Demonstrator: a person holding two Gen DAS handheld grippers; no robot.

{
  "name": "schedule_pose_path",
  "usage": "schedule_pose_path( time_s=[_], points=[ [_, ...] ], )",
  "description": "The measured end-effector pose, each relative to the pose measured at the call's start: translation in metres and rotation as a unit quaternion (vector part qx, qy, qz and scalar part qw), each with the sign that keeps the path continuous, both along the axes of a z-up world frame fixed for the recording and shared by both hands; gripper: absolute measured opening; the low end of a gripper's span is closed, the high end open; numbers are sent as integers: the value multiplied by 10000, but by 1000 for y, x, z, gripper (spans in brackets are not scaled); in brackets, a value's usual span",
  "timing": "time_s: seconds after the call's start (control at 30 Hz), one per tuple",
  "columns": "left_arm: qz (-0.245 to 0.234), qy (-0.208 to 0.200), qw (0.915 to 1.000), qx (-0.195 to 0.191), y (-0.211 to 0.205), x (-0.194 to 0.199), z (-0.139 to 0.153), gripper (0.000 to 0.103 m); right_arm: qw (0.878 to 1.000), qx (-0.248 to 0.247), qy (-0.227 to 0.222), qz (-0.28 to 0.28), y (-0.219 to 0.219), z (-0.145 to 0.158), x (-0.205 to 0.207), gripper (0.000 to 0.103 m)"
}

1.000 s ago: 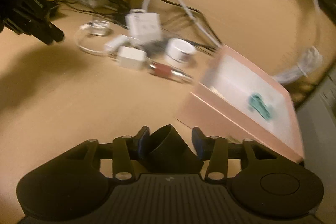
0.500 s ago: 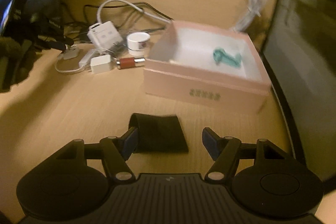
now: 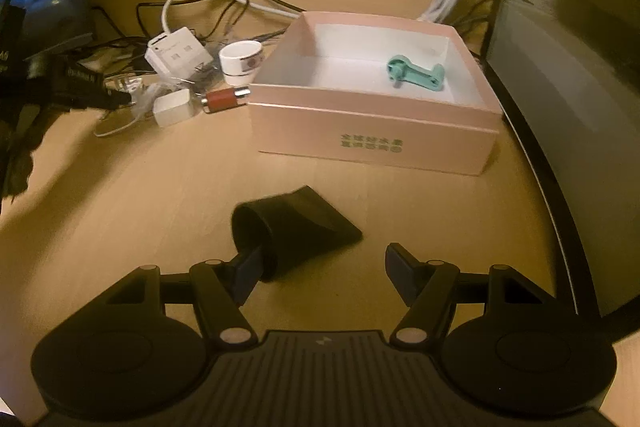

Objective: Organize rigid objects
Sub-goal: 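Grasp and lift the white square adapter with the left tool while the right tool holds the cone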

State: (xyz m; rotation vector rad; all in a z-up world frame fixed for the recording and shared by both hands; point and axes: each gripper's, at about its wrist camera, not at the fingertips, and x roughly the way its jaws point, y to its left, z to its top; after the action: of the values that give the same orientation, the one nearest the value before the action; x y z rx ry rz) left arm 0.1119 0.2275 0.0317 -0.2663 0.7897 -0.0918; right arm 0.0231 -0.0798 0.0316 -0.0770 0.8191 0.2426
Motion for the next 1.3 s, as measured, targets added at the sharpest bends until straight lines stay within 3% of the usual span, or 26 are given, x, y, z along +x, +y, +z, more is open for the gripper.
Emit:
schedule_pose_path(
  time_s=[0.17,0.33,0.47,0.57,0.7,0.97,1.1,1.3],
  points=[
    [-255,-191,9994,-144,-9,-32,8,22,9998,7,-77,184,7,3,1,67],
    [-199,-355,9987,-293,-13,-25,23,22,9995,32,-73,291,13,1,0,68],
    [-1079,-506,9924,295,-38,8,35,22,9992,18,-138,388,16,2,-3,68],
    [-1633,-145,9843,655,-50,36,28,23,9990,-9,-204,391,13,4,-6,68],
    [-1998,189,9707,1324,-64,50,18,24,9994,16,-213,261,3,3,-10,68],
    [-2487,-87,9461,2072,-86,49,8,32,9998,164,-86,-110,-15,-4,-7,69],
    [-2296,-64,9484,2184,-83,58,6,40,9998,119,-120,-94,-14,-3,-7,69],
    [-2157,-33,9550,2035,-74,66,6,43,9999,102,-81,-88,-14,-5,-8,69]
  ],
)
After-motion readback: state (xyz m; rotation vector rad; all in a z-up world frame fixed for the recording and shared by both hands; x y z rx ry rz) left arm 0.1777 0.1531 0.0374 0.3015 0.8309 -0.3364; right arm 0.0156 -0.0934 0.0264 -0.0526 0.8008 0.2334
